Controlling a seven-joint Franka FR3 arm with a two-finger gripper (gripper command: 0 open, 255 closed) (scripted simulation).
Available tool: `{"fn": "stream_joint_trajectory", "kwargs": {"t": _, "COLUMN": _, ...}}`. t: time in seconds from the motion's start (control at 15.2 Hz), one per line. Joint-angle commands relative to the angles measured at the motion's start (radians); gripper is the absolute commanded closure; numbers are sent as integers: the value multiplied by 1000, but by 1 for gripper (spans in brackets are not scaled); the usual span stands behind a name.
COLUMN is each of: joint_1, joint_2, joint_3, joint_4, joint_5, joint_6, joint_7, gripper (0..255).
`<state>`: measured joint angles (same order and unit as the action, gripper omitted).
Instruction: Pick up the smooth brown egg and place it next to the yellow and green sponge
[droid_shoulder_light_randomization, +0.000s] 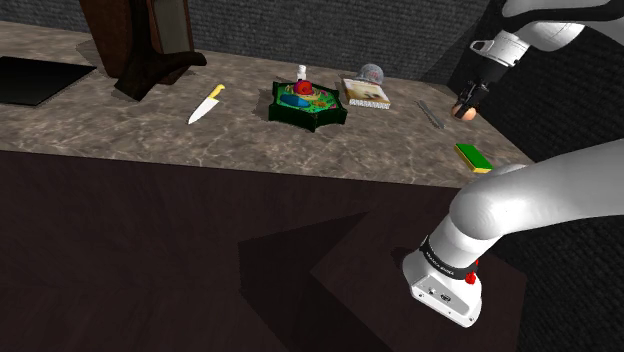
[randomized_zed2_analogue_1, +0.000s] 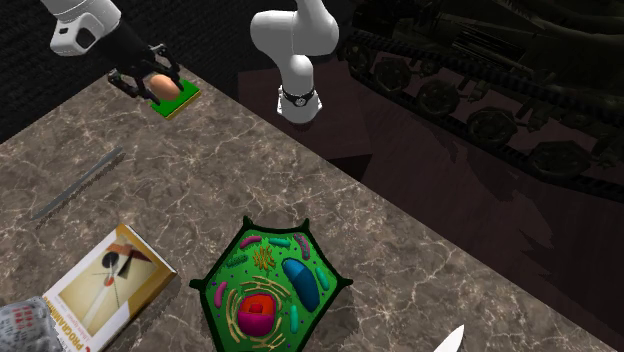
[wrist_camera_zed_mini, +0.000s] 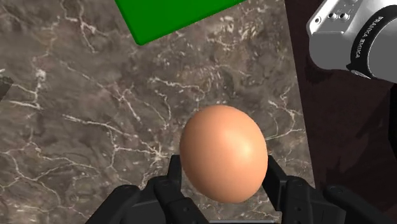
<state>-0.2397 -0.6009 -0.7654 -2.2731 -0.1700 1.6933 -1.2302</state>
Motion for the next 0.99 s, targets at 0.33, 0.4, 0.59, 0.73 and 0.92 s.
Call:
{"fn": "stream_joint_trajectory", "kwargs": {"t": 0.33, "joint_1": 20, "joint_2": 100, "joint_3": -188, "joint_4": 145, "joint_5": -26, "joint_6": -38, "joint_7": -191, "gripper": 255}}
{"fn": "stream_joint_trajectory", "kwargs": {"t": 0.4, "joint_1": 29, "joint_2": 120, "joint_3": -221, "joint_4": 171, "joint_5": -24, "joint_6": -43, "joint_7": -221, "gripper": 255}}
{"fn": "stream_joint_trajectory", "kwargs": {"t": 0.59, "joint_1": 74, "joint_2": 192, "joint_3": -337, "joint_4": 254, "joint_5": -7, "joint_6": -56, "joint_7": -318, "gripper": 255}}
{"fn": "stream_joint_trajectory", "kwargs": {"t": 0.73, "joint_1": 122, "joint_2": 251, "joint_3": -438, "joint_4": 314, "joint_5": 18, "joint_6": -64, "joint_7": -390, "gripper": 255}}
{"fn": "stream_joint_trajectory", "kwargs": {"t": 0.92, "joint_1": 301, "joint_2": 375, "joint_3": -715, "joint_4": 424, "joint_5": 93, "joint_6": -81, "joint_7": -529, "gripper": 255}}
